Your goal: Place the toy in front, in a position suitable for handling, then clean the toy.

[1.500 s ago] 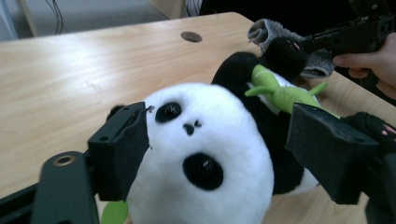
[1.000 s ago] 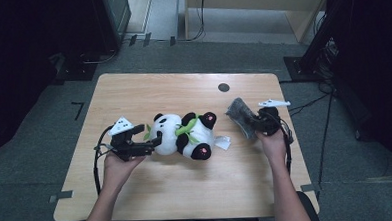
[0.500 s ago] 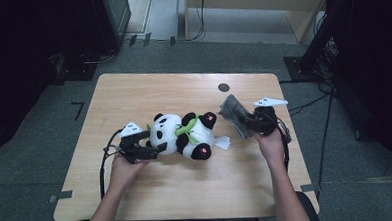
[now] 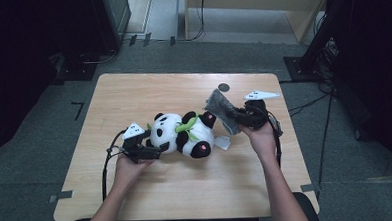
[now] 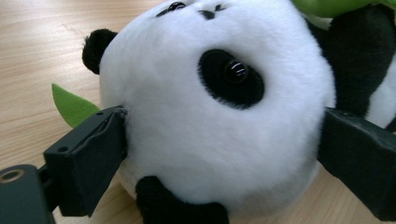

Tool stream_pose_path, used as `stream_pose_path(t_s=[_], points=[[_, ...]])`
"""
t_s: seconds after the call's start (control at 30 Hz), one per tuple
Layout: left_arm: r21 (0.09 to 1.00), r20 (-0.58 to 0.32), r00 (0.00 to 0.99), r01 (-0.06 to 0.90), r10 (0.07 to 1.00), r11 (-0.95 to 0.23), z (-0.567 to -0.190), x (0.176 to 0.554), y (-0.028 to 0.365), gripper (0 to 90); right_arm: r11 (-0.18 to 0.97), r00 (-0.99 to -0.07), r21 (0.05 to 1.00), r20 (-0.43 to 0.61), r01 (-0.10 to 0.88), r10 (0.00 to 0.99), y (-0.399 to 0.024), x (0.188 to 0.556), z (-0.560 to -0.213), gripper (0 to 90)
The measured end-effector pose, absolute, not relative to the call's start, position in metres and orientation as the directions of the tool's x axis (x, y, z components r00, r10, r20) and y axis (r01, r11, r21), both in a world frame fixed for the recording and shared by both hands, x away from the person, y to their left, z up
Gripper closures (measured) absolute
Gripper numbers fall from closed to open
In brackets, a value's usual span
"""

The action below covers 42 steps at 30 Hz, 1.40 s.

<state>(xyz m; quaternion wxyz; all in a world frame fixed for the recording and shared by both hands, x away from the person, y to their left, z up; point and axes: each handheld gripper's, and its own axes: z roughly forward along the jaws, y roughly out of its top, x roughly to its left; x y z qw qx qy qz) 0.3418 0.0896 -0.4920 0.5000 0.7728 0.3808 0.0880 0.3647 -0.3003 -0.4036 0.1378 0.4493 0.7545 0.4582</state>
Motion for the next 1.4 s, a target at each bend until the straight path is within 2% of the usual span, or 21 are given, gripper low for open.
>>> stream_pose_path(t_s=[0.13, 0.17, 0.23, 0.4, 0.43, 0.47, 0.5, 0.53, 0.6, 0.7, 1.1, 1.27, 1.3, 1.37, 1.4], points=[[0.847, -0.261, 0.694, 0.498, 0.671, -0.186, -0.497, 0.344, 0.090, 2.4, 0.185, -0.564, 0.824, 0.187, 0.536, 0.804, -0.289, 0.368, -0.395, 80.0], [0.848, -0.260, 0.697, 0.496, 0.669, -0.186, -0.497, 0.344, 0.091, 2.4, 0.199, -0.549, 0.789, 0.200, 0.582, 0.812, -0.283, 0.373, -0.388, 79.9], [0.852, -0.258, 0.699, 0.490, 0.668, -0.184, -0.499, 0.345, 0.091, 2.5, 0.209, -0.545, 0.784, 0.189, 0.585, 0.817, -0.278, 0.374, -0.384, 79.9], [0.850, -0.275, 0.693, 0.499, 0.666, -0.169, -0.502, 0.347, 0.090, 2.7, 0.253, -0.590, 0.791, 0.163, 0.558, 0.791, -0.253, 0.380, -0.366, 79.5], [0.847, -0.280, 0.694, 0.504, 0.663, -0.169, -0.502, 0.347, 0.090, 9.0, 0.276, -0.606, 0.788, 0.151, 0.551, 0.781, -0.242, 0.383, -0.362, 79.5], [0.848, -0.270, 0.695, 0.500, 0.667, -0.178, -0.501, 0.347, 0.090, 9.0, 0.276, -0.606, 0.788, 0.151, 0.551, 0.781, -0.242, 0.383, -0.362, 79.5], [0.849, -0.258, 0.696, 0.494, 0.670, -0.187, -0.500, 0.346, 0.090, 13.1, 0.289, -0.628, 0.787, 0.156, 0.546, 0.762, -0.232, 0.387, -0.359, 79.4], [0.848, -0.252, 0.694, 0.494, 0.675, -0.192, -0.500, 0.345, 0.090, 13.1, 0.289, -0.628, 0.787, 0.156, 0.546, 0.762, -0.232, 0.387, -0.359, 79.4], [0.847, -0.237, 0.694, 0.491, 0.679, -0.206, -0.498, 0.343, 0.090, 20.8, 0.298, -0.640, 0.782, 0.162, 0.547, 0.751, -0.220, 0.392, -0.357, 79.3], [0.843, -0.217, 0.692, 0.488, 0.688, -0.225, -0.495, 0.341, 0.089, 25.0, 0.332, -0.656, 0.764, 0.154, 0.553, 0.739, -0.204, 0.399, -0.359, 79.1], [0.831, -0.227, 0.671, 0.511, 0.705, -0.219, -0.492, 0.337, 0.086, 25.2, 0.417, -0.721, 0.726, 0.155, 0.547, 0.675, -0.153, 0.407, -0.366, 77.2], [0.830, -0.226, 0.672, 0.512, 0.706, -0.222, -0.492, 0.336, 0.086, 25.2, 0.475, -0.744, 0.689, 0.142, 0.548, 0.653, -0.132, 0.409, -0.380, 73.3], [0.830, -0.226, 0.671, 0.512, 0.706, -0.222, -0.492, 0.336, 0.086, 25.2, 0.482, -0.747, 0.686, 0.137, 0.545, 0.651, -0.129, 0.409, -0.383, 71.0], [0.832, -0.224, 0.673, 0.509, 0.705, -0.221, -0.493, 0.336, 0.087, 25.2, 0.495, -0.762, 0.697, 0.114, 0.518, 0.637, -0.123, 0.410, -0.390, 58.9], [0.832, -0.225, 0.673, 0.509, 0.705, -0.221, -0.493, 0.335, 0.087, 25.2, 0.496, -0.761, 0.692, 0.122, 0.525, 0.637, -0.123, 0.412, -0.393, 56.7]])
